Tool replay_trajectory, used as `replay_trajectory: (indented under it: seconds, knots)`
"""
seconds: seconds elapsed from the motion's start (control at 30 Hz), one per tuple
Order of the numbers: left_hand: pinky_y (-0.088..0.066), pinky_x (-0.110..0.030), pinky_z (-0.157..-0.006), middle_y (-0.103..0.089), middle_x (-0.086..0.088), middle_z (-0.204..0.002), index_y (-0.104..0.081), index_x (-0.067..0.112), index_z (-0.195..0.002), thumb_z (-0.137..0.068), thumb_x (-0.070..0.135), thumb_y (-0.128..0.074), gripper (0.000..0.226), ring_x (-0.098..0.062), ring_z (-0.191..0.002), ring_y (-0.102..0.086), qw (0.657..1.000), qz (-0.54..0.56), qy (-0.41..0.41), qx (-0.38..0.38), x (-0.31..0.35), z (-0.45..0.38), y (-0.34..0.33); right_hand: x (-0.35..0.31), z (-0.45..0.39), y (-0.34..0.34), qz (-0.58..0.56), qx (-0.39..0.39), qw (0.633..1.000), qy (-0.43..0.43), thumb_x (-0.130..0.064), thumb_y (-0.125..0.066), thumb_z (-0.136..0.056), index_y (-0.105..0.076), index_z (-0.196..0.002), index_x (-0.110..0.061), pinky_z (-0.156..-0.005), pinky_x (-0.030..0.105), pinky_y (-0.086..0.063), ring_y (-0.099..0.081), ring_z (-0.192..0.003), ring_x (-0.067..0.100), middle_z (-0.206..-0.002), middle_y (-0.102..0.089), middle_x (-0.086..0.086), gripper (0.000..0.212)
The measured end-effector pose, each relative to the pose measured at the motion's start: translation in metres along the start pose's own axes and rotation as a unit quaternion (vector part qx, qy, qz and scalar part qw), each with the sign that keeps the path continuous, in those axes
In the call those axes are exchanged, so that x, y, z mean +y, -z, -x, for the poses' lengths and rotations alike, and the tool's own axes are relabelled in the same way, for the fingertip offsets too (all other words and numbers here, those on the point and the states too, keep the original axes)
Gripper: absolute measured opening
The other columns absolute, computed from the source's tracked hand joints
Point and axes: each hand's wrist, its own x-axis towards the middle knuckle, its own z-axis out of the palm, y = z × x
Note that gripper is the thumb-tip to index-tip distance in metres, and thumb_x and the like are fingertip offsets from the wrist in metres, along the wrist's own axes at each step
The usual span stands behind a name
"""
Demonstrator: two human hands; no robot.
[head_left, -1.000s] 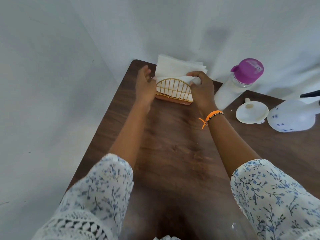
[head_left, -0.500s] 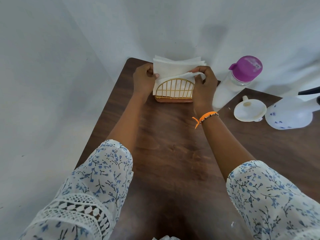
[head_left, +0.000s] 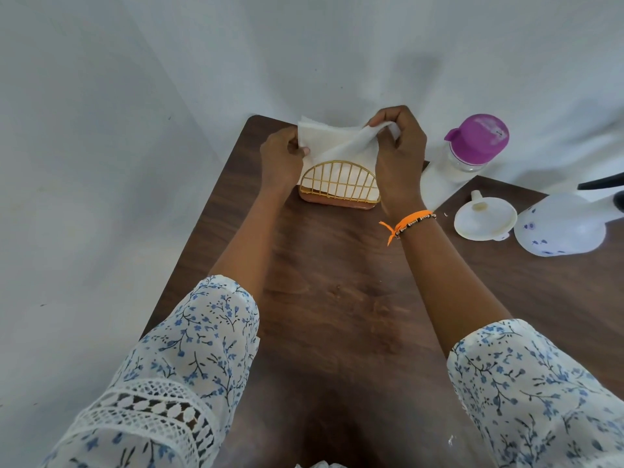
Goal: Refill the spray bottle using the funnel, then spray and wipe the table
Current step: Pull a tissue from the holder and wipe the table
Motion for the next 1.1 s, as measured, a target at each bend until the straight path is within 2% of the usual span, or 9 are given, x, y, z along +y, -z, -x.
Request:
replay_trajectory:
  seconds: [0.27, 0.43, 0.57, 0.63, 0.7, 0.8, 0.9, 1.0, 1.1]
  knots:
    - [-0.048, -0.016, -0.078, -0.068, -0.003, -0.108, -0.065, 0.008, -0.107, -0.083, 0.001, -0.06, 0.025, -0.009, -0.095, -0.06, 1.0, 0.0, 0.007, -0.006, -0.003, 0.005, 0.001, -0.042, 0.012, 0.011, -0.058, 0.046, 0.994, 0.075, 0.014, -0.037, -0.076, -0.053, -0.083, -0.012, -0.077, 0.024, -0.044, -0.054, -0.082, 0.012, -0.083, -0.056, 0.0, 0.031]
    - [-0.047, -0.006, -0.073, -0.055, 0.0, -0.128, -0.049, 0.011, -0.13, -0.083, -0.005, -0.053, 0.051, -0.005, -0.105, -0.056, 0.988, 0.126, 0.081, -0.037, -0.006, 0.027, 0.009, -0.036, 0.053, 0.041, -0.122, -0.04, 0.992, -0.015, 0.01, -0.041, -0.081, -0.056, -0.083, -0.018, -0.079, 0.035, -0.042, -0.053, -0.084, 0.021, -0.086, -0.058, 0.007, 0.032]
    - [-0.045, -0.012, -0.078, -0.053, 0.004, -0.127, -0.046, 0.022, -0.131, -0.089, -0.001, -0.048, 0.048, -0.004, -0.108, -0.054, 0.971, 0.188, 0.143, 0.028, -0.005, 0.082, 0.019, -0.008, 0.086, 0.069, 0.009, -0.088, 0.991, -0.098, 0.007, -0.042, -0.081, -0.059, -0.086, -0.016, -0.08, 0.029, -0.046, -0.058, -0.084, 0.013, -0.089, -0.063, 0.005, 0.029]
    - [-0.045, -0.013, -0.079, -0.056, 0.008, -0.121, -0.049, 0.024, -0.127, -0.09, 0.002, -0.048, 0.043, 0.0, -0.105, -0.054, 0.969, 0.183, 0.163, 0.031, -0.008, 0.119, 0.02, 0.006, 0.101, 0.077, 0.107, -0.08, 0.985, -0.107, 0.005, -0.043, -0.083, -0.059, -0.088, -0.017, -0.083, 0.015, -0.043, -0.057, -0.086, -0.002, -0.091, -0.064, -0.005, 0.028]
    - [-0.046, -0.016, -0.084, -0.057, 0.01, -0.117, -0.051, 0.027, -0.123, -0.09, 0.003, -0.05, 0.04, 0.0, -0.106, -0.054, 0.971, 0.163, 0.177, 0.002, -0.016, 0.16, 0.02, 0.015, 0.116, 0.079, 0.174, -0.037, 0.98, -0.091, 0.004, -0.044, -0.084, -0.059, -0.089, -0.018, -0.079, 0.003, -0.036, -0.054, -0.087, -0.01, -0.092, -0.062, -0.009, 0.027]
    - [-0.043, -0.029, -0.1, -0.057, 0.01, -0.117, -0.053, 0.027, -0.119, -0.086, 0.002, -0.057, 0.042, -0.006, -0.112, -0.053, 0.983, 0.103, 0.145, -0.048, -0.032, 0.215, 0.022, 0.028, 0.144, 0.079, 0.201, -0.004, 0.978, -0.059, 0.005, -0.043, -0.081, -0.06, -0.095, -0.012, -0.081, 0.002, -0.034, -0.053, -0.09, -0.001, -0.1, -0.064, 0.004, 0.028]
    - [-0.029, -0.026, -0.108, -0.048, 0.006, -0.13, -0.046, 0.023, -0.129, -0.082, 0.013, -0.066, 0.052, -0.013, -0.125, -0.041, 0.991, -0.055, 0.081, -0.091, -0.047, 0.252, 0.027, 0.046, 0.175, 0.072, 0.217, -0.122, 0.966, -0.075, -0.004, -0.038, -0.085, -0.055, -0.121, -0.006, -0.097, 0.001, -0.025, -0.042, -0.116, 0.0, -0.129, -0.053, 0.011, 0.04]
    - [-0.001, -0.038, -0.115, -0.013, 0.0, -0.156, -0.016, 0.018, -0.147, -0.078, 0.039, -0.068, 0.089, -0.02, -0.145, -0.003, 0.96, -0.208, 0.045, -0.18, -0.064, 0.27, 0.031, 0.062, 0.199, 0.057, 0.302, -0.253, 0.918, -0.052, -0.018, -0.035, -0.095, -0.029, -0.143, -0.008, -0.115, 0.023, -0.008, -0.015, -0.143, 0.02, -0.154, -0.021, 0.009, 0.049]
    - [0.014, -0.047, -0.112, 0.022, -0.001, -0.155, 0.015, 0.014, -0.146, -0.069, 0.062, -0.064, 0.121, -0.022, -0.141, 0.025, 0.923, -0.289, 0.043, -0.252, -0.076, 0.277, 0.032, 0.065, 0.21, 0.036, 0.391, -0.286, 0.875, 0.0, -0.017, -0.031, -0.096, -0.013, -0.146, -0.003, -0.119, 0.038, -0.004, -0.006, -0.145, 0.028, -0.156, -0.008, 0.013, 0.055]
